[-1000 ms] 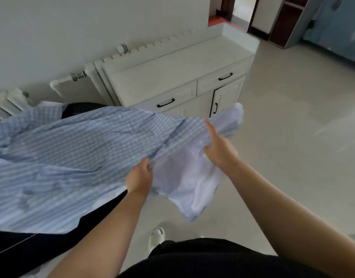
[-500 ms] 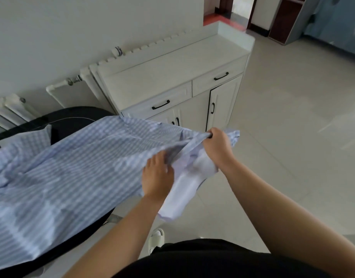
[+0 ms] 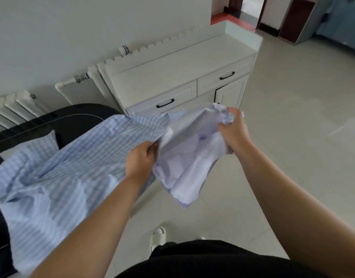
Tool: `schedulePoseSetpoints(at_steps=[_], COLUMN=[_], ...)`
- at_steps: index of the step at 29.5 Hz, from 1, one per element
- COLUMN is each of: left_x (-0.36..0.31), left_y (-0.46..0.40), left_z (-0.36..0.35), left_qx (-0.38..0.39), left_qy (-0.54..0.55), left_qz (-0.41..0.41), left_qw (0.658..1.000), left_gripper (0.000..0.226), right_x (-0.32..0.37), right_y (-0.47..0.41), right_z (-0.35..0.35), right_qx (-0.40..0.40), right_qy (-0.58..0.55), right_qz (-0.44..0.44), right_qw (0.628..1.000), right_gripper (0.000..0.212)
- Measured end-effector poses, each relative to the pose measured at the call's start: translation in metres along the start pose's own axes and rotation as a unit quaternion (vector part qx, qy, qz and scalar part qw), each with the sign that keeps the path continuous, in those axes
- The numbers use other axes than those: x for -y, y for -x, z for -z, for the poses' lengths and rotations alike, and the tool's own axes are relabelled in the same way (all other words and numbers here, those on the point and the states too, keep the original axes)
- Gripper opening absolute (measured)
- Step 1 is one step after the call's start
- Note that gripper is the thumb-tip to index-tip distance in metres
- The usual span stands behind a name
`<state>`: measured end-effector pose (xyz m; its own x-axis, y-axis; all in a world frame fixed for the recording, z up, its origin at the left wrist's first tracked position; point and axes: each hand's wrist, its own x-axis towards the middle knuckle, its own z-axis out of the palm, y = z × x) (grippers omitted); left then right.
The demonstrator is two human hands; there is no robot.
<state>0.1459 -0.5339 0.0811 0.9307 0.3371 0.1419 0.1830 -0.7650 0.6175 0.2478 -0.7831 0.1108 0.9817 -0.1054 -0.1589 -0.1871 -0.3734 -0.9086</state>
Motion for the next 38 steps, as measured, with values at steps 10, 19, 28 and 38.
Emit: schedulePoseSetpoints(at_steps=[10,19,28,38], left_x=[-0.147,-0.242,-0.285,-0.18], left_y=[-0.064,-0.099,-0.152,0.012], left_z=[-0.009,-0.036,-0.046,-0.086], left_qx=[0.156,0.193,0.195,0.169], left_qy=[0.244,0.32,0.346,0.28], left_qz=[-0.024,-0.004,0.038,-0.166], left_qw=[0.957,0.928,0.917,0.93], left_gripper=[0.048,0.044,0.041,0.04], right_x=[-0.044,-0.027,-0.027,0.009], right_y=[0.044,0.076,0.108,0.076], right_z=[0.002,0.078,0.113,0.082], right_qx=[0.081,0.163,0.139,-0.08], right_qy=[-0.042,-0.071,-0.054,-0.182], right_qz=[0.023,-0.042,-0.064,-0.152], right_qw=[0.996,0.983,0.987,0.968], right_gripper=[0.029,0.071,0.051,0.04])
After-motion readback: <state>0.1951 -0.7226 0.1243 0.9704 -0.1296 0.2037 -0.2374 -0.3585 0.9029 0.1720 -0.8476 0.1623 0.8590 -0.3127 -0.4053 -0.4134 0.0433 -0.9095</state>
